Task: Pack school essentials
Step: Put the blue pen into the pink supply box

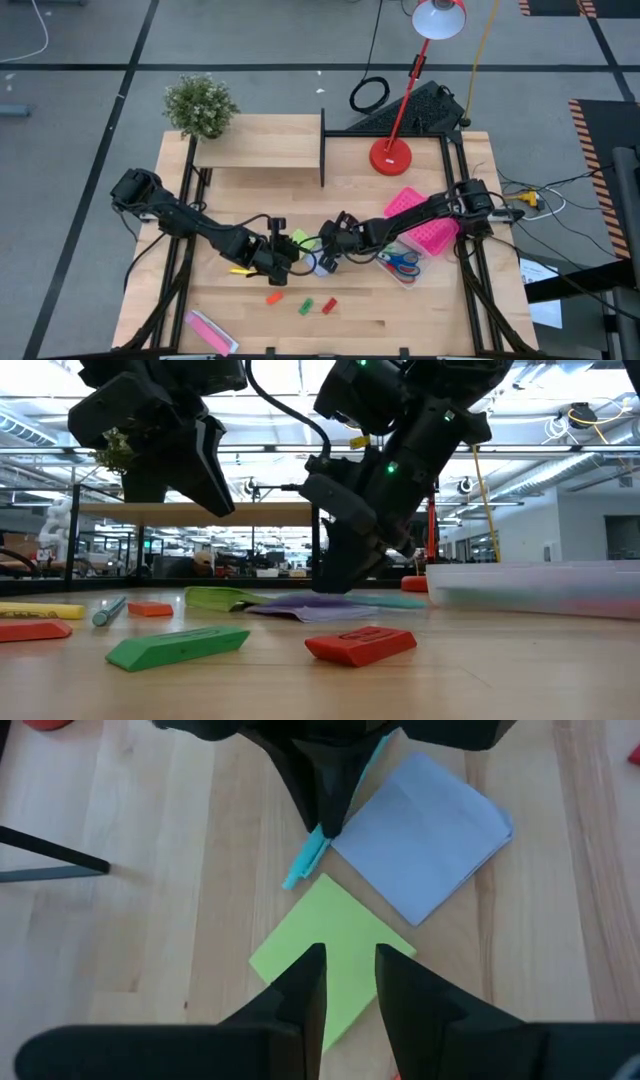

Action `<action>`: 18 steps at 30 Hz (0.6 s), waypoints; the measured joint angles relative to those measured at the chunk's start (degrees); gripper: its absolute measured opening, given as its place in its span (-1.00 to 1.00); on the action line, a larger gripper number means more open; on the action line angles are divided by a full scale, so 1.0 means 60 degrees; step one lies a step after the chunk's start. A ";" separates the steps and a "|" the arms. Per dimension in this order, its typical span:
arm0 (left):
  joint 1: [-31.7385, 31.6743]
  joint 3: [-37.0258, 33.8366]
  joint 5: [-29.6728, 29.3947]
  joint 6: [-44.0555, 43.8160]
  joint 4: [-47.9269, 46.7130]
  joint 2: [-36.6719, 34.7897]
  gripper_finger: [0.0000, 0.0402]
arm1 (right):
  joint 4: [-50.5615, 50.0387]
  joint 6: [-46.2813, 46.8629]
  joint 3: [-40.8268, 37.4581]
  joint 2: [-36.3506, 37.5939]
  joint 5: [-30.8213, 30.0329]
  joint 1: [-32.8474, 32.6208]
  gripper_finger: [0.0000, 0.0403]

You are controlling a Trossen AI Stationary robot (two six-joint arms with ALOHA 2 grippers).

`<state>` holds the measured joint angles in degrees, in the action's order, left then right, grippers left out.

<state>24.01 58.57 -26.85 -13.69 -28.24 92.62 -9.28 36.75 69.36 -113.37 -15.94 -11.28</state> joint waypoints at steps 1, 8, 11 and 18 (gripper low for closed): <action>0.0000 0.0001 0.0002 0.0003 0.0008 0.0000 -0.54 | -0.0028 -0.0090 0.0000 0.0079 0.0004 0.0005 -0.85; 0.0002 0.0000 0.0004 -0.0004 0.0074 0.0000 -0.54 | -0.0203 -0.0858 0.0004 0.1114 -0.0007 0.0020 -0.88; 0.0004 0.0003 0.0004 -0.0023 0.0085 -0.0004 -0.54 | -0.0610 -0.1028 0.0006 0.1763 -0.0013 0.0012 -0.87; 0.0022 0.0001 0.0004 -0.0051 0.0220 -0.0002 -0.54 | -0.2816 -0.0998 0.0018 0.3369 -0.0053 -0.0236 -0.87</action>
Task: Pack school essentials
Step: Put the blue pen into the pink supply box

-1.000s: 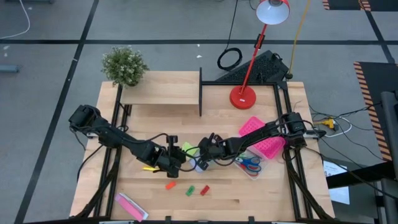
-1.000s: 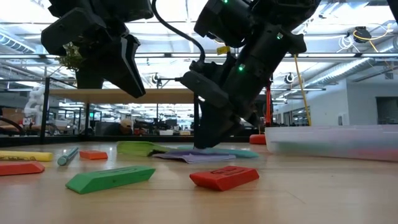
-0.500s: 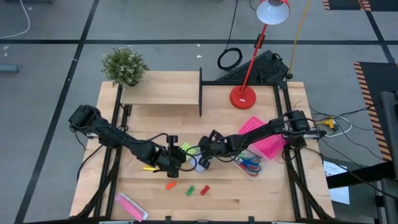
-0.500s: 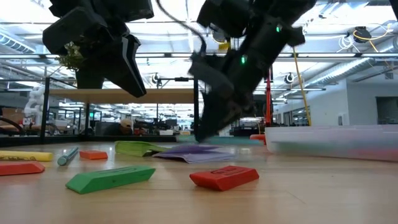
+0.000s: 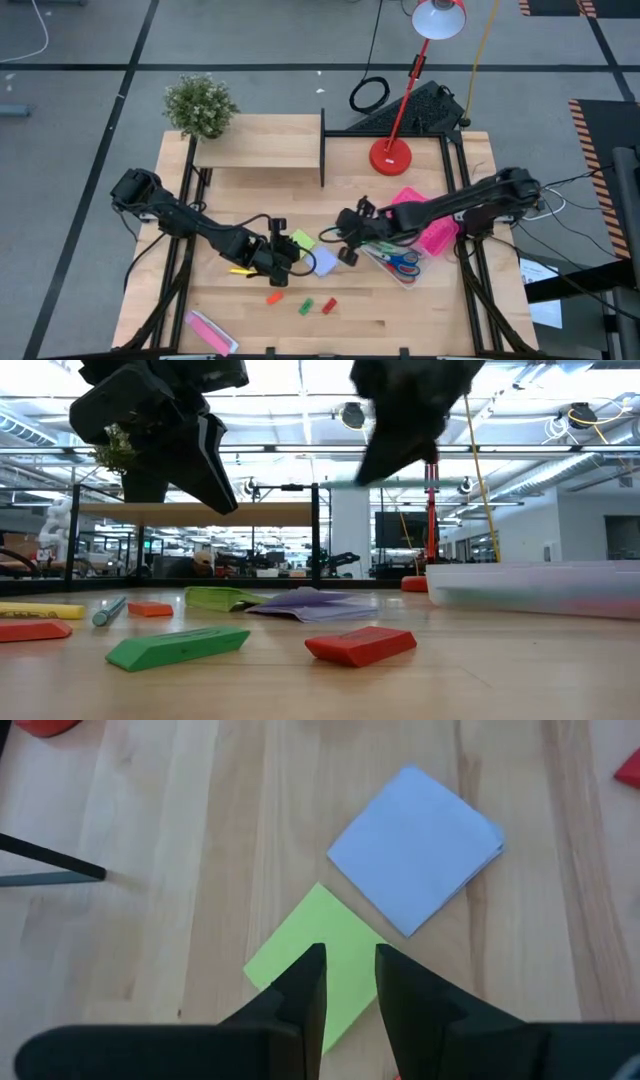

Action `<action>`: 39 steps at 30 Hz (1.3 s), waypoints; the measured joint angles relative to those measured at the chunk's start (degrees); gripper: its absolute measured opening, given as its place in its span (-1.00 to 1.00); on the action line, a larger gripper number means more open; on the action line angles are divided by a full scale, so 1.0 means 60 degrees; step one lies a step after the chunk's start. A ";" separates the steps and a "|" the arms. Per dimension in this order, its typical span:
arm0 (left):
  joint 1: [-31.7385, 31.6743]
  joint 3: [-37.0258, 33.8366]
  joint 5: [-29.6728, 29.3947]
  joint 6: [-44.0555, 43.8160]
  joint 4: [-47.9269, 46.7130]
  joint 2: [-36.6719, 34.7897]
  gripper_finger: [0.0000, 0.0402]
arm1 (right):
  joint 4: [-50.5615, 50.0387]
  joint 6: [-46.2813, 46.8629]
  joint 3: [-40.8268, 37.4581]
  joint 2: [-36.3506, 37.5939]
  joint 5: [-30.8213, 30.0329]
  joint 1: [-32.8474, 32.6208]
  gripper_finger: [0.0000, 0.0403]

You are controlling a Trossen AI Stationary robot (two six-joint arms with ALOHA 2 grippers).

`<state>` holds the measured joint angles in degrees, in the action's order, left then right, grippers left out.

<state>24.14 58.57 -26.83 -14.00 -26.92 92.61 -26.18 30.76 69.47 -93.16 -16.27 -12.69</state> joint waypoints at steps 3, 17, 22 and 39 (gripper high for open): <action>0.0000 -0.0001 0.0000 0.0000 0.0040 -0.0001 -0.54 | -0.1011 0.0182 0.0000 0.0631 -0.0001 -0.0217 -0.87; 0.0076 -0.0001 0.0134 -0.0193 0.0371 0.0002 -0.54 | -0.2746 0.1439 -0.1665 0.3155 -0.0034 -0.1314 -0.87; 0.0143 0.0000 0.0179 -0.0204 0.0582 -0.0001 -0.54 | -0.2447 0.1761 -0.3014 0.3794 -0.0049 -0.1342 -0.87; 0.0208 -0.0001 0.0178 -0.0295 0.0827 -0.0001 -0.54 | -0.0511 0.1764 -0.5936 0.4503 -0.0064 -0.0574 -0.86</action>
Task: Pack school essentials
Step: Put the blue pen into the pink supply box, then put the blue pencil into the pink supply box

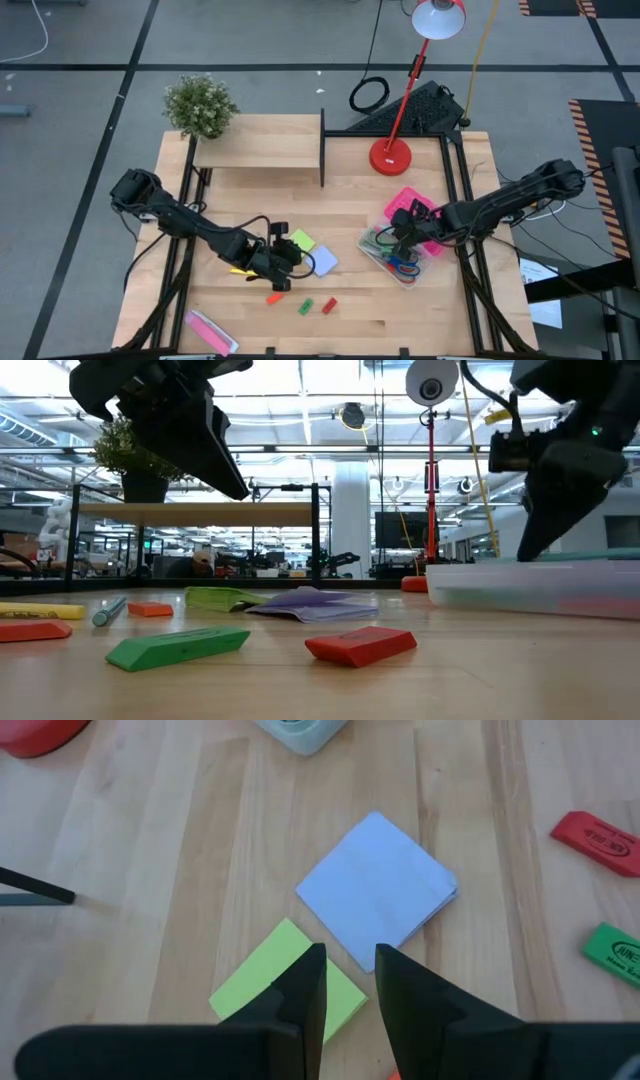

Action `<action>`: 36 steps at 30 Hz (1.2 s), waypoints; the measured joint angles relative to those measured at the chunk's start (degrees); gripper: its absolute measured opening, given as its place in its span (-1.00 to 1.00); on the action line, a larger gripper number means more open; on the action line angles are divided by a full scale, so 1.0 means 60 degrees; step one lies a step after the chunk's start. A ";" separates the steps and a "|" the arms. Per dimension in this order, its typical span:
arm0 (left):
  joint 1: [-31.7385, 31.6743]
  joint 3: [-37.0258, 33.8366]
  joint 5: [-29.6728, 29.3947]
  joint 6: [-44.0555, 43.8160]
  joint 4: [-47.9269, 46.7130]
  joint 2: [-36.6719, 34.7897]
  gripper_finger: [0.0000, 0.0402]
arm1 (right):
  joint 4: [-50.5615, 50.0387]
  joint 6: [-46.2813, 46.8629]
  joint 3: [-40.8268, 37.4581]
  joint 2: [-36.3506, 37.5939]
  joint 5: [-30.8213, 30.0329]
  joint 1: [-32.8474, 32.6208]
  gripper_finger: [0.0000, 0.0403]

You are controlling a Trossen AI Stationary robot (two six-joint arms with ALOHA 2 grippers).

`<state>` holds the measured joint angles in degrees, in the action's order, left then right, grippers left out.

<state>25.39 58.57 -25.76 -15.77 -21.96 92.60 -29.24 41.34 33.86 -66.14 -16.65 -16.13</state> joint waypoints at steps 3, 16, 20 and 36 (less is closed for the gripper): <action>0.0000 0.0000 0.0000 0.0000 0.0000 0.0000 -0.54 | 0.0234 0.0001 -0.0221 0.0001 -0.0008 0.0017 -0.83; 0.0102 0.0000 0.0036 -0.0004 -0.0036 0.0000 -0.54 | 0.0347 -0.0014 -0.0301 0.0001 -0.0450 0.0006 -0.40; 0.0260 0.0002 0.0046 -0.0080 -0.0475 0.0000 -0.54 | 0.0360 -0.0029 -0.0301 0.0088 -0.0525 0.0006 -0.25; 0.0998 0.0002 0.2539 0.1235 -0.2894 0.0000 -0.54 | 0.1077 -0.0538 -0.0297 0.1889 -0.0363 -0.0011 -0.15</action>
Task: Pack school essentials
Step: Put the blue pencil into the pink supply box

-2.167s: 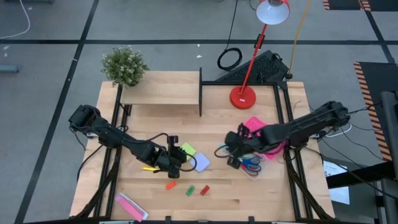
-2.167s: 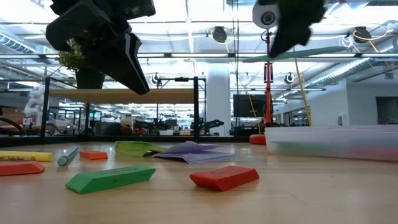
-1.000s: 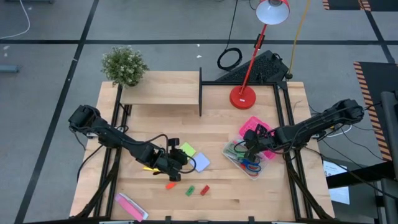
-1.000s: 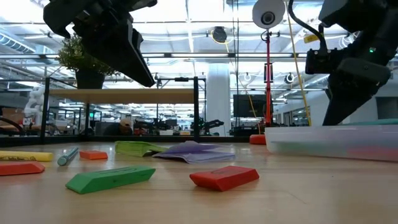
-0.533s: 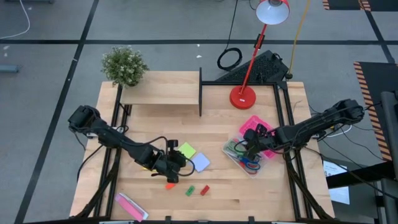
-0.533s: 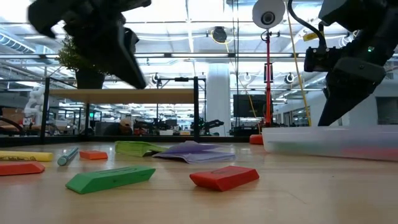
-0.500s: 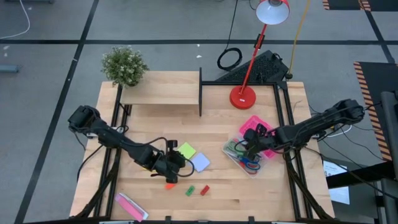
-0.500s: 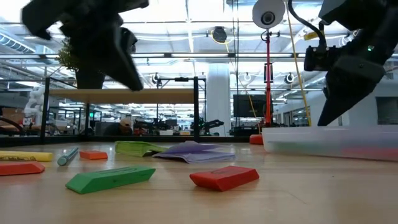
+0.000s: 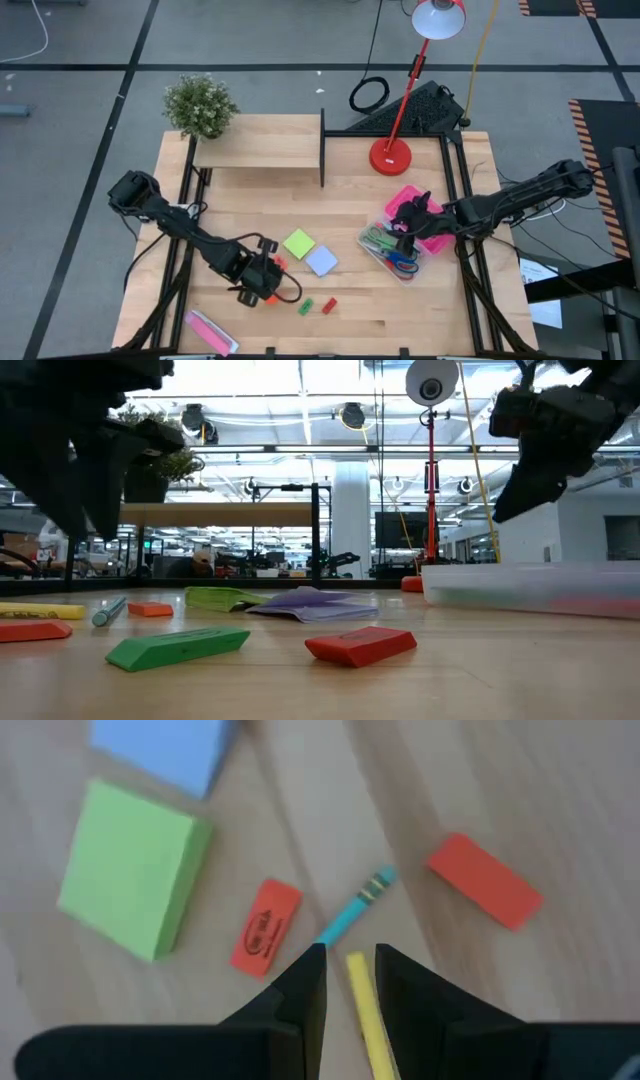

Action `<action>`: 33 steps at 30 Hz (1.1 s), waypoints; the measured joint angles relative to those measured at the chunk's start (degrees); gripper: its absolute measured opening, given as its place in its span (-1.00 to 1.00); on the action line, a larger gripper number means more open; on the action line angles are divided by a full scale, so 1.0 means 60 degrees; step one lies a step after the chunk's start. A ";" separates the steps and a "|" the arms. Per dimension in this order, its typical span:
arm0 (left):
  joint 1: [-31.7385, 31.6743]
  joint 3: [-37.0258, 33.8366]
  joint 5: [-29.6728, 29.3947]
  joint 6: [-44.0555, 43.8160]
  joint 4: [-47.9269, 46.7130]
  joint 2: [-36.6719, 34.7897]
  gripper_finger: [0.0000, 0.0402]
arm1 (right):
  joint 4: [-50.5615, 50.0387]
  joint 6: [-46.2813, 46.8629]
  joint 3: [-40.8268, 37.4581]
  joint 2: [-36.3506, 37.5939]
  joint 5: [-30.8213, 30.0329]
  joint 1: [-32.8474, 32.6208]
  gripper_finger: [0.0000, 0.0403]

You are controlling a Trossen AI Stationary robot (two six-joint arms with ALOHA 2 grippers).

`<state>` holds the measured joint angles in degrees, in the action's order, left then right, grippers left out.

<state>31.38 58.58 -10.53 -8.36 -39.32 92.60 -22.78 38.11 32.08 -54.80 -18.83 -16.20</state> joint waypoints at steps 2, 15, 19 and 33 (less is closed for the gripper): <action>-0.0005 -0.0002 0.0088 0.0669 -0.0029 0.0001 -0.54 | 0.0262 -0.0143 0.0000 0.0050 0.0202 -0.0002 -0.15; -0.1291 -0.0069 0.1046 0.3863 -0.0997 0.0000 -0.54 | 0.0905 -0.0991 0.0004 0.0043 0.0423 -0.0005 -0.15; -0.1531 -0.0512 0.1079 0.4977 -0.0876 0.0000 -0.54 | 0.0905 -0.0944 0.0004 0.0043 0.0424 -0.0031 -0.15; -0.1772 -0.1298 0.0500 0.6417 0.0504 0.0000 -0.38 | 0.1402 -0.1305 0.0015 0.0043 0.0379 -0.0220 -0.15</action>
<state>20.75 50.79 -7.53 30.14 -36.29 92.60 -14.36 30.28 32.16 -54.54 -16.56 -17.52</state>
